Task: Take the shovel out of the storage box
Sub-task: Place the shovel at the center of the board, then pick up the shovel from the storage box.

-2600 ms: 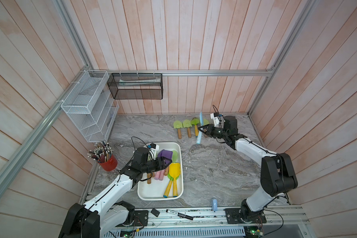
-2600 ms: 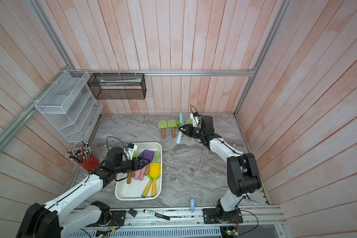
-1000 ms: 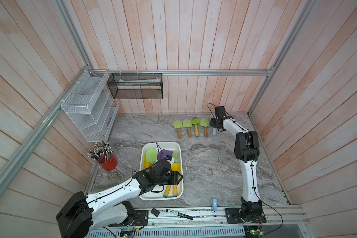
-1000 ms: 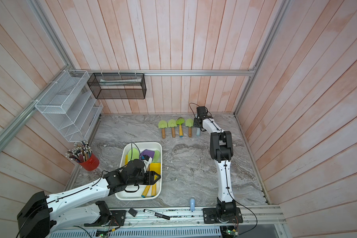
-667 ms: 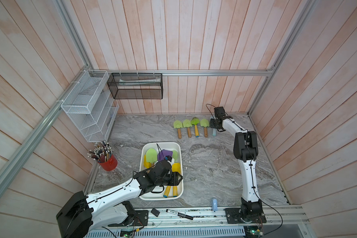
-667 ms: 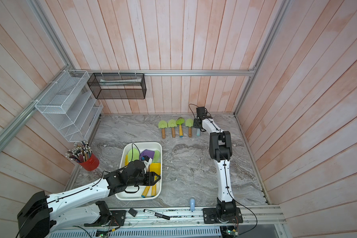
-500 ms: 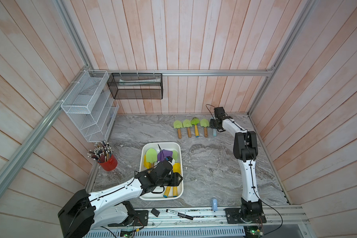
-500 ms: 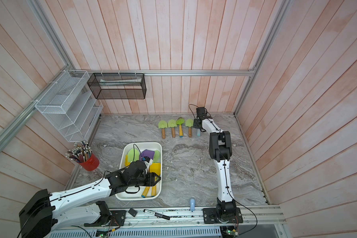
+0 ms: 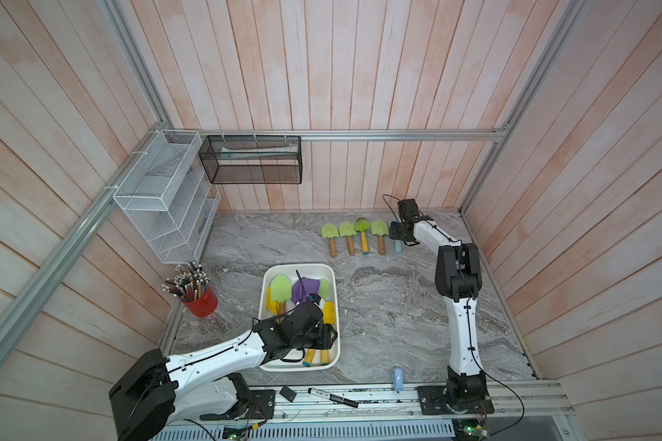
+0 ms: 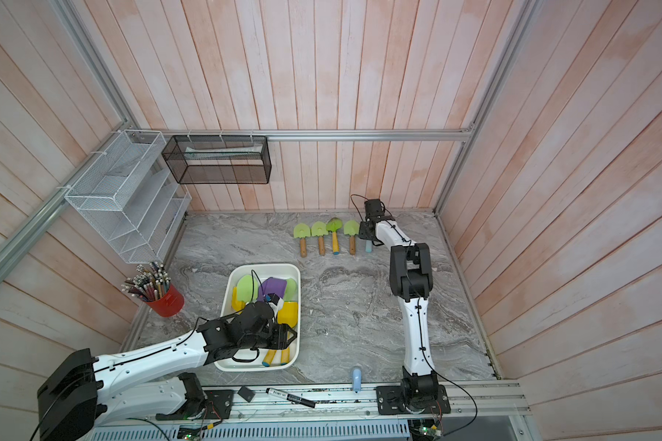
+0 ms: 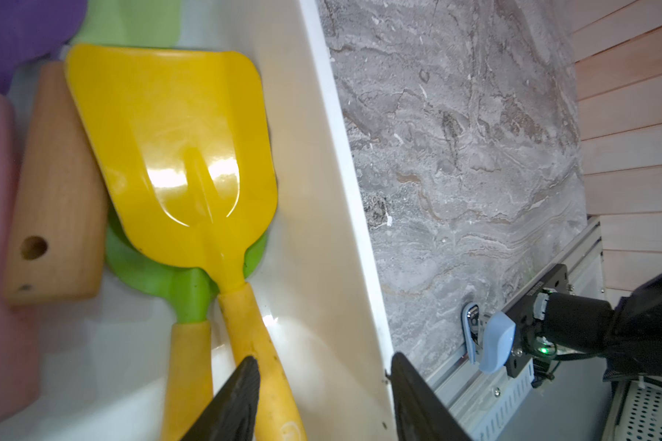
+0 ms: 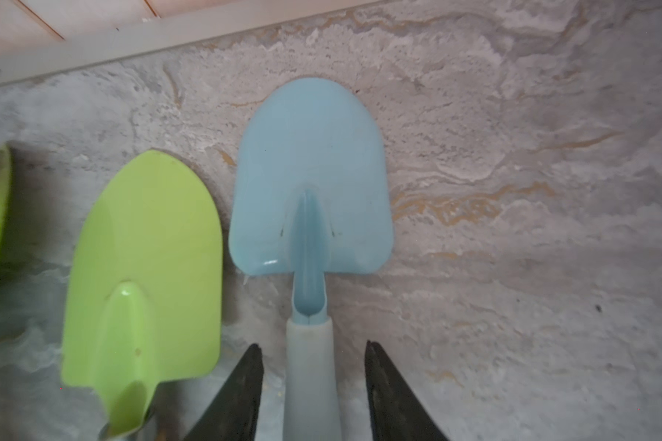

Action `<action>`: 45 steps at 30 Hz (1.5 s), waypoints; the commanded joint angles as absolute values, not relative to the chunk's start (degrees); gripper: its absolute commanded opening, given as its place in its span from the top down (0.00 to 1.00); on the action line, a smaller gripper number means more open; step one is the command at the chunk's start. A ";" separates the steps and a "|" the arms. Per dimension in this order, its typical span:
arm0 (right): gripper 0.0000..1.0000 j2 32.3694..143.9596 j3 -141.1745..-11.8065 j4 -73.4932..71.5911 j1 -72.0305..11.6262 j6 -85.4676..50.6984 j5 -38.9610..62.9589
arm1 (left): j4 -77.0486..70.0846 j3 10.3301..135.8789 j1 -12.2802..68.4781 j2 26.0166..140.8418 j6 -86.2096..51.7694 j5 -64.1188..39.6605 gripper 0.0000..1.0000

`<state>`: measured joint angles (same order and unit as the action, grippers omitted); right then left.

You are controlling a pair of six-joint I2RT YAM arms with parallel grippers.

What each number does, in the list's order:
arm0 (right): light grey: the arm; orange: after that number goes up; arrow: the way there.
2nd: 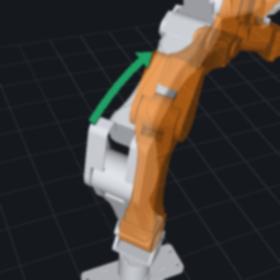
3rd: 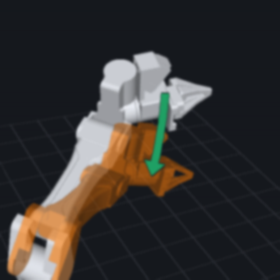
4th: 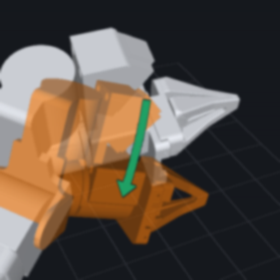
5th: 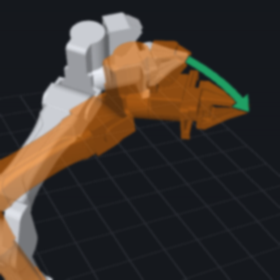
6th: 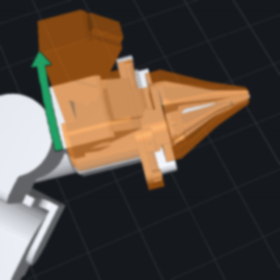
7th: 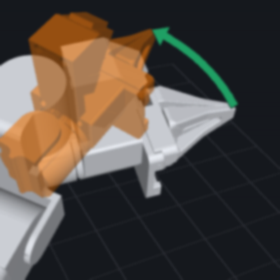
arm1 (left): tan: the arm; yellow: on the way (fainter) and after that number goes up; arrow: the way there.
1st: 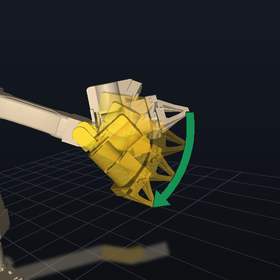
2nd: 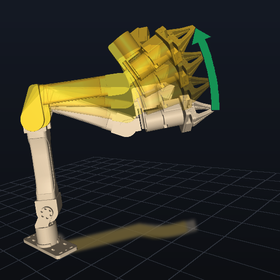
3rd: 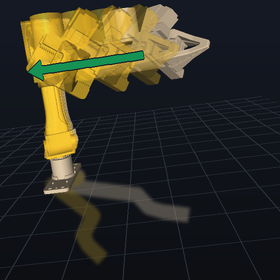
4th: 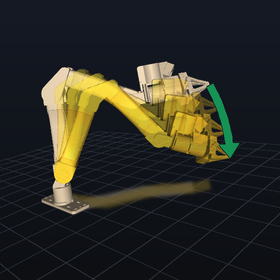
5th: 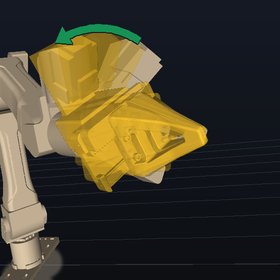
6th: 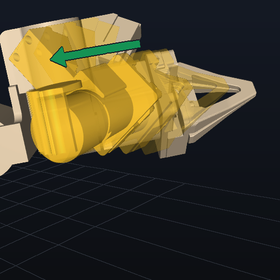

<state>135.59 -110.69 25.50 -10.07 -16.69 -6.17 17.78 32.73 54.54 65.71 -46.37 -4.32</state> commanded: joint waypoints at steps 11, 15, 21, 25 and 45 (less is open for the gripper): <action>0.49 103.28 -76.86 7.64 -13.27 -23.92 -0.51 | 26.72 35.85 60.77 71.30 -52.69 4.13 0.45; 0.50 98.59 -72.32 6.96 -15.23 -24.40 -0.52 | 26.45 36.64 61.32 74.20 -52.73 3.76 0.46; 0.50 93.99 -69.03 7.16 -17.50 -24.14 -0.88 | 29.80 38.53 62.38 77.46 -53.83 5.64 0.48; 0.49 92.62 -66.82 6.51 -18.10 -24.60 -0.69 | 33.85 40.59 62.62 79.70 -53.88 7.07 0.52; 0.50 92.84 -66.30 5.71 -19.91 -24.03 -1.05 | 32.89 41.89 62.75 83.41 -53.00 6.64 0.80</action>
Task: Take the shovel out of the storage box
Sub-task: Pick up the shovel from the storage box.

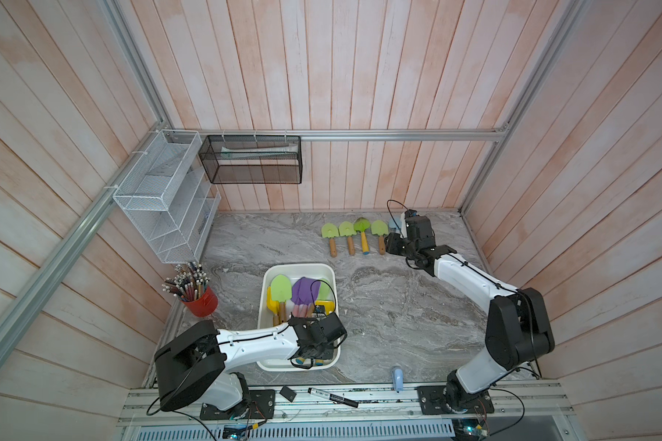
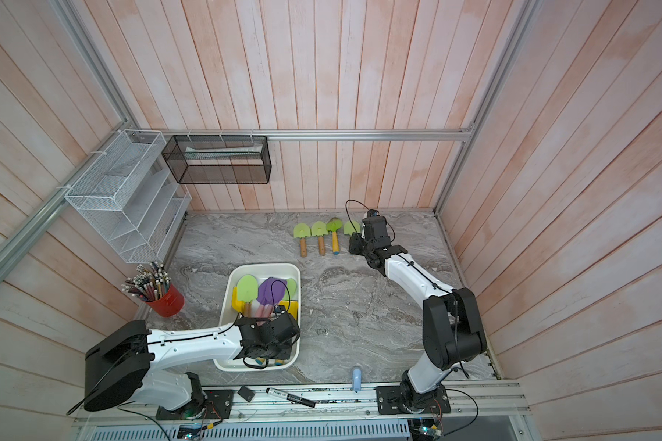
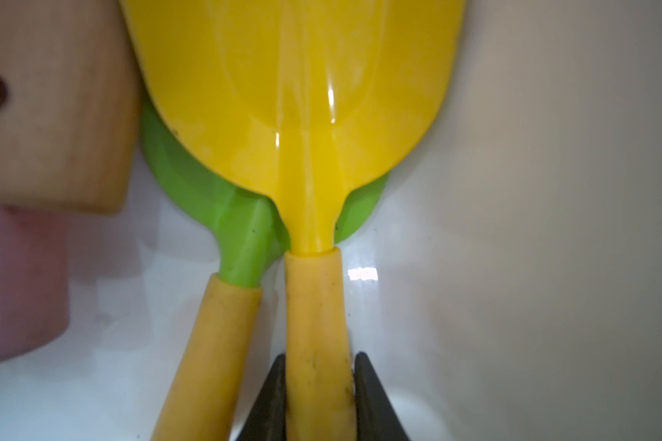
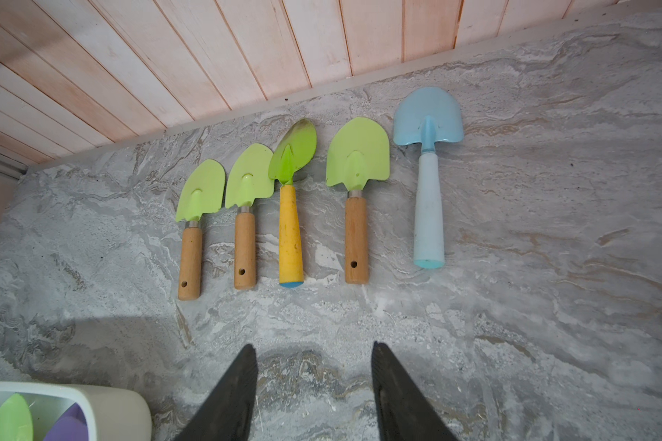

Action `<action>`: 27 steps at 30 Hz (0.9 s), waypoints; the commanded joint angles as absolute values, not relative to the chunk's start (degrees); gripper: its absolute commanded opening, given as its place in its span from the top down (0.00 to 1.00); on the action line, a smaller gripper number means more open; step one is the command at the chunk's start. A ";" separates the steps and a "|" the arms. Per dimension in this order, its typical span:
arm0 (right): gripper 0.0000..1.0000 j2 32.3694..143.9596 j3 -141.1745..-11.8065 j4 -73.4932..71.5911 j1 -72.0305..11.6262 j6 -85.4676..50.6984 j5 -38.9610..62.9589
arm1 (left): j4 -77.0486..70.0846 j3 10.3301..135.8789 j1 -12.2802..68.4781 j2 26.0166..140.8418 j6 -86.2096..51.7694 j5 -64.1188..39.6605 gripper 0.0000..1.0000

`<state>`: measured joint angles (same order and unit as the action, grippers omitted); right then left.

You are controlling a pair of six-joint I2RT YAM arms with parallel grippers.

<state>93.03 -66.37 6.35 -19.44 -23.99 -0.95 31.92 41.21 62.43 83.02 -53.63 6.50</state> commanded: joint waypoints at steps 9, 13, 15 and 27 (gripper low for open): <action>0.49 90.46 -65.41 5.59 -21.51 -23.92 -1.28 | 34.67 44.01 58.58 78.02 -50.38 5.47 0.84; 0.50 88.61 -65.09 6.00 -22.70 -24.04 -1.44 | 33.96 43.81 51.59 72.05 -46.56 2.29 0.84; 0.50 87.70 -65.12 6.26 -23.35 -24.24 -1.39 | 33.23 43.55 48.16 69.84 -44.78 -0.37 0.84; 0.49 83.84 -59.01 -1.56 -27.67 -30.45 16.23 | 17.27 37.19 28.84 60.19 -39.99 -25.33 0.84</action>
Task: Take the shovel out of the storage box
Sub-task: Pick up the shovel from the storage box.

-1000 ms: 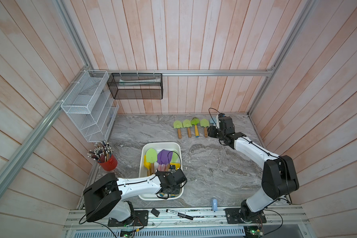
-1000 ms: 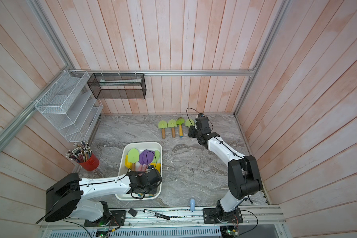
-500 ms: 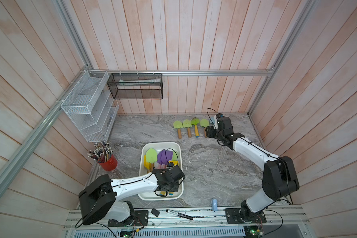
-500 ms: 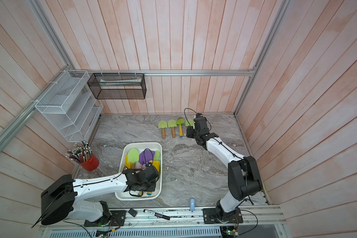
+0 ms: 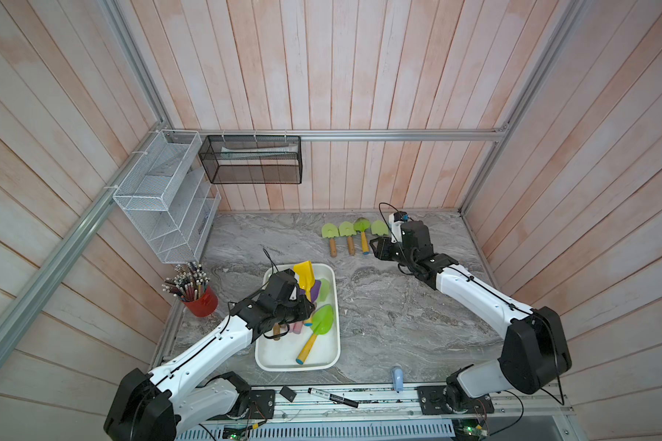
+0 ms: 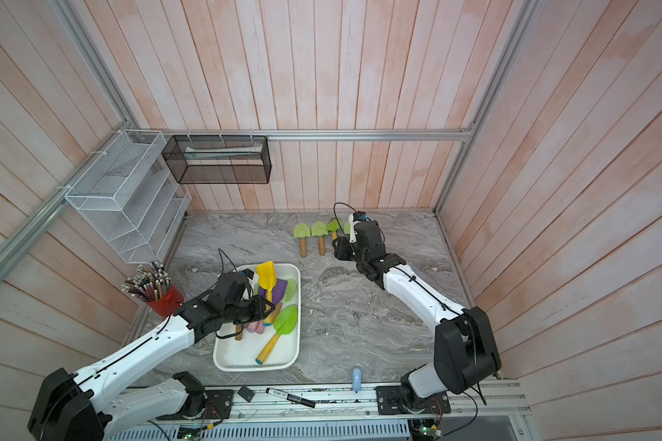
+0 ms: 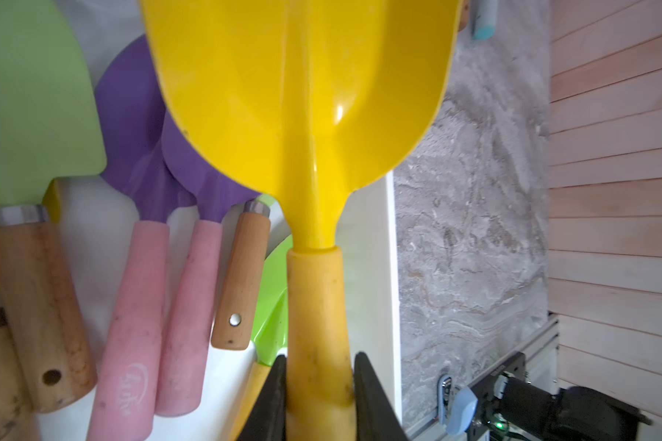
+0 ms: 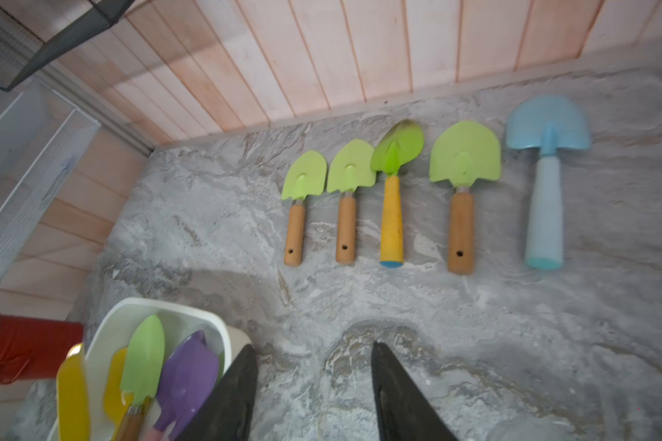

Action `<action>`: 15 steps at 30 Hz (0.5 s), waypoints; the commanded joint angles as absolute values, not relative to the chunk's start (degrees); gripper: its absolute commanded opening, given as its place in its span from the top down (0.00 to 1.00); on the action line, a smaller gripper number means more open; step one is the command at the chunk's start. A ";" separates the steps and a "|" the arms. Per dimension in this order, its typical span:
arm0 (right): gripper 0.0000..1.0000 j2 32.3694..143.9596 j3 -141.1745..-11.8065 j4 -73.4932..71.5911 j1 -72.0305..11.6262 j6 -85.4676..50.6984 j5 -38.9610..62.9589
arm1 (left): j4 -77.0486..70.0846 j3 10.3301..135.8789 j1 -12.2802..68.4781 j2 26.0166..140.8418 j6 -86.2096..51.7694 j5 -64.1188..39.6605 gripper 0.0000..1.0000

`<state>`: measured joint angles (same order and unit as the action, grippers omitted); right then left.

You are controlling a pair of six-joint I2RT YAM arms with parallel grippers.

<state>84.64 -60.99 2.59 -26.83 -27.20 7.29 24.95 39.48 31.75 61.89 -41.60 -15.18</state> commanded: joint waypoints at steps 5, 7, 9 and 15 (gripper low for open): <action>0.47 85.79 -52.90 -17.05 -28.17 -39.89 34.14 | 5.19 31.37 22.01 58.72 -44.23 -38.02 0.84; 0.46 86.76 -50.48 -25.04 -28.64 -44.56 38.62 | 0.23 29.27 20.22 58.37 -46.49 -41.74 0.84; 0.44 87.78 -49.04 -31.03 -29.70 -48.06 41.39 | -4.84 27.24 18.75 58.01 -48.82 -44.97 0.84; 0.43 91.20 -50.29 -35.70 -32.80 -51.79 44.03 | -18.70 22.93 15.95 58.16 -55.87 -51.10 0.84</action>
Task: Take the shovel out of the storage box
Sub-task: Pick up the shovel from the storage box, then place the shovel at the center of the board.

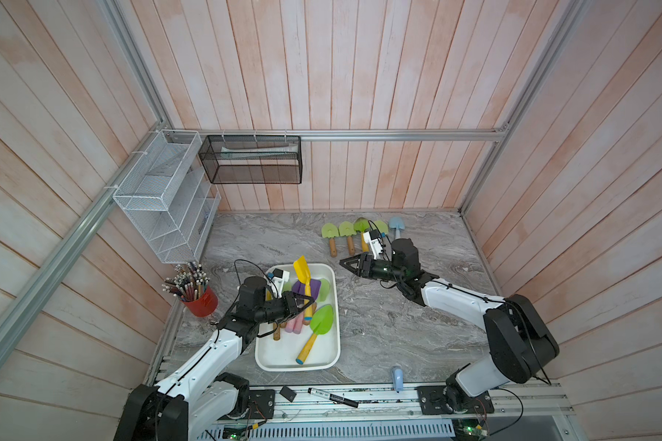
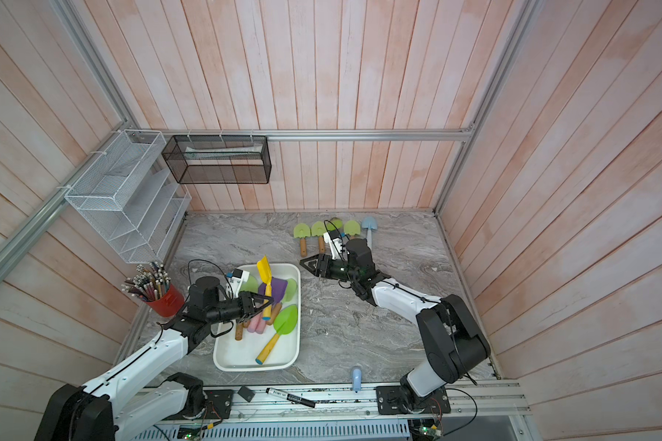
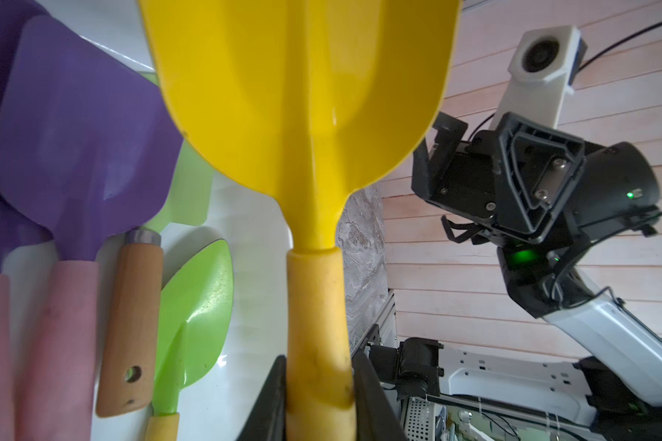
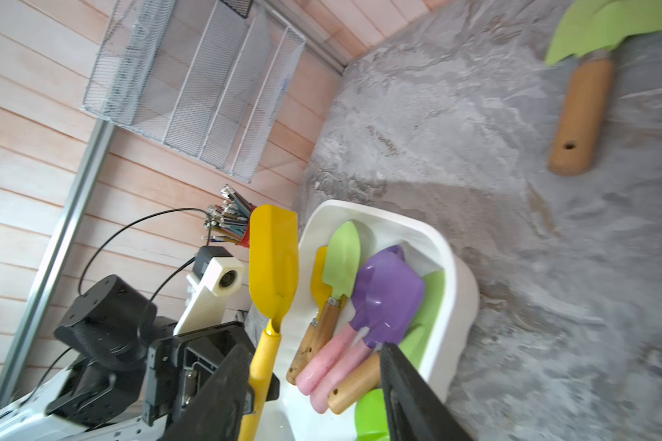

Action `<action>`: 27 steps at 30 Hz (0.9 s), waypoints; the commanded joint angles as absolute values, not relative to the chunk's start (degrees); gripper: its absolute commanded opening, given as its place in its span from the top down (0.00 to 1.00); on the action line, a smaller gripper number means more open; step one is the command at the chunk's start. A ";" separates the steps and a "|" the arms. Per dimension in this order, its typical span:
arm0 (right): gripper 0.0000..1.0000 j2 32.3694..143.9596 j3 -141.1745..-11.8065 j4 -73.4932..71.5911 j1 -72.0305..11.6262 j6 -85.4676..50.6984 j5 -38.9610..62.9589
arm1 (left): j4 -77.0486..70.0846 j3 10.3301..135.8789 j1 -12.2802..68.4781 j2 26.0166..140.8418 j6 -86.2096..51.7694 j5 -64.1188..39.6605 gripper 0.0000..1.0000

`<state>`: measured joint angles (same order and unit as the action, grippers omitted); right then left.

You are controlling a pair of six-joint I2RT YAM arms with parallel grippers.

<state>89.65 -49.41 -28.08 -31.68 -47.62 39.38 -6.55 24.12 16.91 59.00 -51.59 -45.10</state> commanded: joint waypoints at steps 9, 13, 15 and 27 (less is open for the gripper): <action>0.42 95.85 -50.86 -42.88 -37.54 -56.34 46.23 | -32.32 20.40 14.59 60.47 -62.26 -54.36 0.84; 0.42 97.32 -51.31 -45.82 -38.92 -58.12 47.23 | -37.69 19.52 14.50 62.55 -65.04 -55.24 0.84; 0.42 97.92 -51.24 -47.86 -39.37 -59.54 47.72 | -39.68 19.45 14.50 63.51 -66.02 -55.55 0.84; 0.45 103.51 -54.68 -57.24 -41.30 -66.00 51.48 | -47.01 19.42 14.55 66.16 -70.17 -57.39 0.84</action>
<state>101.95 -52.47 -52.34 -40.42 -63.53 49.21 -42.44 19.90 14.87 65.69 -69.23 -55.72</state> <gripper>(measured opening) 0.552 0.247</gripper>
